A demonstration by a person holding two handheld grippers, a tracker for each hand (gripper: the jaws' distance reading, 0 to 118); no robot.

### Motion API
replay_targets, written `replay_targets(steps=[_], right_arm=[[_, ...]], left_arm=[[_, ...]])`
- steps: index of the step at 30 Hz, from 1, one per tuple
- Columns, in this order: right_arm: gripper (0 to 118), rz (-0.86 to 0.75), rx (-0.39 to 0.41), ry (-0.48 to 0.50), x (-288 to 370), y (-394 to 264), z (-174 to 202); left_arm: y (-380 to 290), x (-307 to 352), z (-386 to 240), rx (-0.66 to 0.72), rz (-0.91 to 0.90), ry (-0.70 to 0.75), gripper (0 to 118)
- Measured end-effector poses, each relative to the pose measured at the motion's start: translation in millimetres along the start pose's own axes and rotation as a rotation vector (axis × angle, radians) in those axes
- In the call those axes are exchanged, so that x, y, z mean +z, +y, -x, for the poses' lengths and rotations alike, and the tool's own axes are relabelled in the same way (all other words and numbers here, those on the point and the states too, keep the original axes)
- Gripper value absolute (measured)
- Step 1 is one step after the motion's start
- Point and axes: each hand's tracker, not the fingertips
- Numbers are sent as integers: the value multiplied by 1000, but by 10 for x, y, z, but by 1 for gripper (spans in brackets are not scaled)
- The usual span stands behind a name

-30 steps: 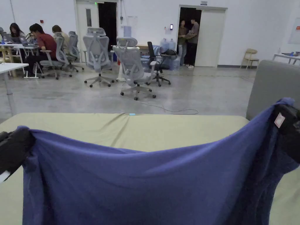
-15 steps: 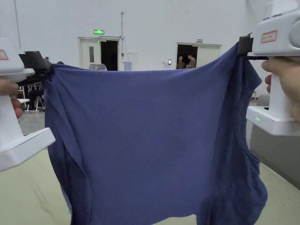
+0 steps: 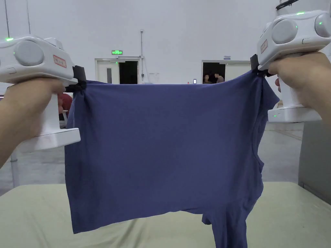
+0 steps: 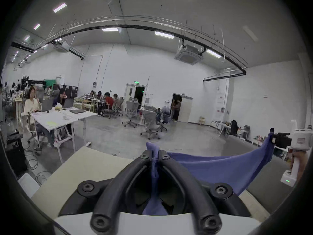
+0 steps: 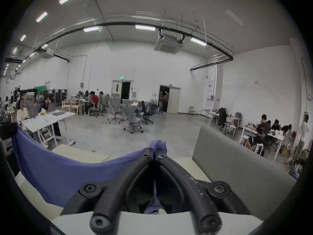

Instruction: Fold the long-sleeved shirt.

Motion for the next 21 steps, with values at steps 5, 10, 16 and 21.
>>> replay_targets(steps=[5,10,16,21], right_arm=[[4,105,-1,1,-527,-768,118],[4,296,15,28,-1269,-1965,270],[4,570,91,100,-1468,-3690,494],[4,655,54,136,-1069,-4407,494]], left_arm=[[-697,-423,119,-29,90,20,4],[-1799,-869,486,-28,295,46,4],[-3246,-903,755,-21,528,60,4],[-3925,-378,664,-50,629,73,4]])
